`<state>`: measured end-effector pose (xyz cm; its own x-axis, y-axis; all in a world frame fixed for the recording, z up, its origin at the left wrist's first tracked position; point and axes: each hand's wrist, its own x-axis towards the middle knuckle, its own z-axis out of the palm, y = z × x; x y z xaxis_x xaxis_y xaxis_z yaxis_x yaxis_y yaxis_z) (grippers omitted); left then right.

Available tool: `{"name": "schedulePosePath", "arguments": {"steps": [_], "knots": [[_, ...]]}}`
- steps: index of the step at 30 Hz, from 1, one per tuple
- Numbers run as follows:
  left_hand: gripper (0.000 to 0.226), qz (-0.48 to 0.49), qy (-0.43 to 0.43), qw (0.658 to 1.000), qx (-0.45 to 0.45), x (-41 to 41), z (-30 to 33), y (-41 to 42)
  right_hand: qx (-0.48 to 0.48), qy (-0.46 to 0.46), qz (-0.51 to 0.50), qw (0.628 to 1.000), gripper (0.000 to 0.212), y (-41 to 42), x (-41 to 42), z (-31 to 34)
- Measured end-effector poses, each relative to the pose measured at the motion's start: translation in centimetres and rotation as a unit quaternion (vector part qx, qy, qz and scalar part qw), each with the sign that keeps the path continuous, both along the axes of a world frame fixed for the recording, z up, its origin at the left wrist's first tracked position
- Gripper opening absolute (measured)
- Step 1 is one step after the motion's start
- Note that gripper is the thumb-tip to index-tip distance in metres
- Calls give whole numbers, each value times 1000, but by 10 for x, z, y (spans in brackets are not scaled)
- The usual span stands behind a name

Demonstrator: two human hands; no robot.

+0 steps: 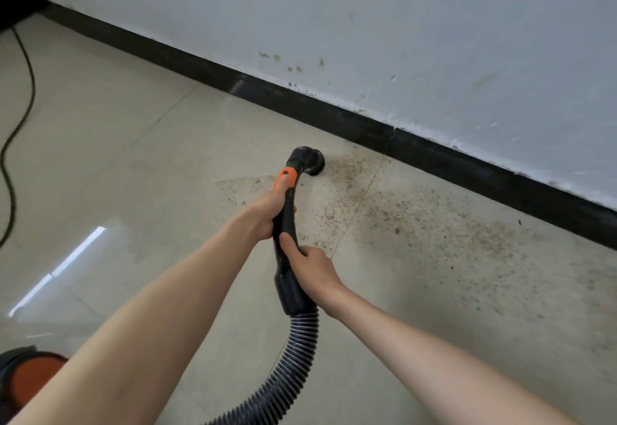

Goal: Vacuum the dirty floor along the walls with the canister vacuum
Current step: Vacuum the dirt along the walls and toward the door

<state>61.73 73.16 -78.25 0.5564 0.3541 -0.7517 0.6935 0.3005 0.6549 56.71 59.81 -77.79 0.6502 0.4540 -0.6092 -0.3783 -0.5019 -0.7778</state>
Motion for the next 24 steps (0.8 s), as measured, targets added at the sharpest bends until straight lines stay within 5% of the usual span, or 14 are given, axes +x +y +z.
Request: {"name": "schedulePosePath", "arguments": {"steps": [4,11,24], "knots": [[54,-4,-7,999,37,5,-6,-2,20,23,-31,999,33,-8,-15,-5],[57,-11,-36,999,-4,5,-4,2,-39,-116,-77,990,33,6,-20,0],[49,169,-59,979,93,-69,17,91,27,-116,105,987,38,69,-32,19]]}}
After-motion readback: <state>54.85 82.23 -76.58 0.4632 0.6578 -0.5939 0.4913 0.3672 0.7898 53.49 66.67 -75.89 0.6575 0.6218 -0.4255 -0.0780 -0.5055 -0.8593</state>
